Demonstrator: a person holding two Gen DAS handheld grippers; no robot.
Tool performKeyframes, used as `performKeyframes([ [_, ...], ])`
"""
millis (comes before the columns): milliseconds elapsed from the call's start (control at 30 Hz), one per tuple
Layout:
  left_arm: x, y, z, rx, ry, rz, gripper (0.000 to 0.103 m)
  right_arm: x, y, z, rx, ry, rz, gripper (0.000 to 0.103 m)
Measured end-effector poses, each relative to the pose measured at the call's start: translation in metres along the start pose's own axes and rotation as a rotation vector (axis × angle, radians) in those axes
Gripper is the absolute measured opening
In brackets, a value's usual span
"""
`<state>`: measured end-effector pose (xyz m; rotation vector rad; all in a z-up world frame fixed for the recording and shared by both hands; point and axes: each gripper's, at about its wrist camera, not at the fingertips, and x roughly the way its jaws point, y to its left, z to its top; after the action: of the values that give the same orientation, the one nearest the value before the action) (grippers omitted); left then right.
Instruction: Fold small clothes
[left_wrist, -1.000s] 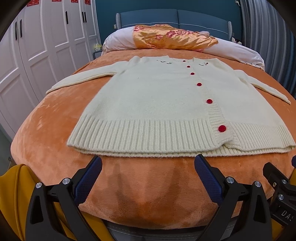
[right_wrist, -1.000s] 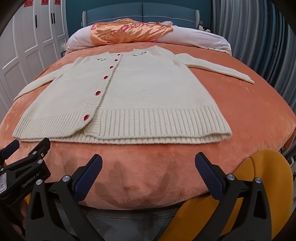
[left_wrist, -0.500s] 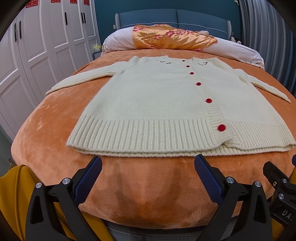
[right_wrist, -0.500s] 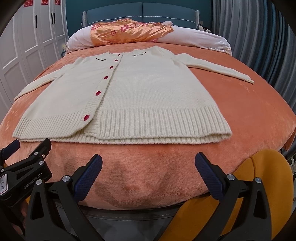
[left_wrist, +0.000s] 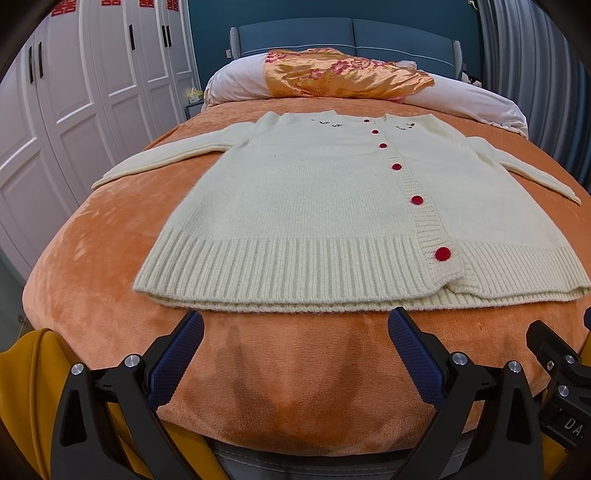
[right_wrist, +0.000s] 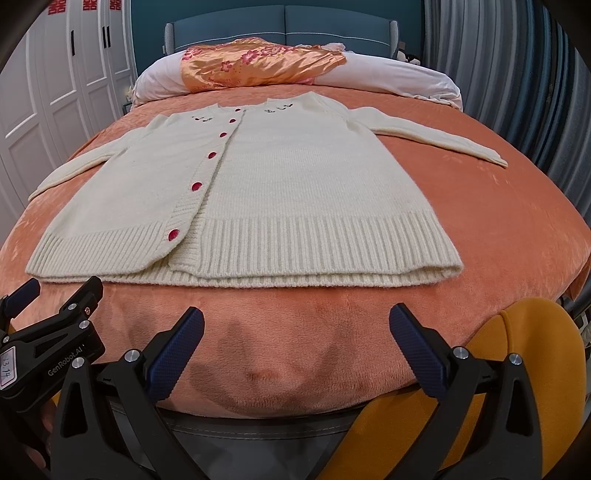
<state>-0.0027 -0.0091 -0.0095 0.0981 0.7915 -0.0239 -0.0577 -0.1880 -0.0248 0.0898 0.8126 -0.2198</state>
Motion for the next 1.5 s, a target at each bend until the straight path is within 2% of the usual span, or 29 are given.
performKeyframes([
  [733,0.001,-0.001,0.0,0.002,0.002,0.003,0.098,0.002,0.002,0.0,0.002,0.0,0.002,0.098],
  [967,-0.002,-0.009,0.005,0.023,-0.031,0.008,0.098,0.001,0.003,0.0,0.011,-0.014,-0.001,0.098],
  [1300,0.004,-0.013,0.006,0.038,-0.013,-0.002,0.098,0.005,0.0,0.0,0.014,0.008,0.003,0.098],
  [1500,0.009,0.0,0.009,-0.013,0.019,0.015,0.098,0.01,-0.011,0.013,0.042,0.009,0.021,0.098],
])
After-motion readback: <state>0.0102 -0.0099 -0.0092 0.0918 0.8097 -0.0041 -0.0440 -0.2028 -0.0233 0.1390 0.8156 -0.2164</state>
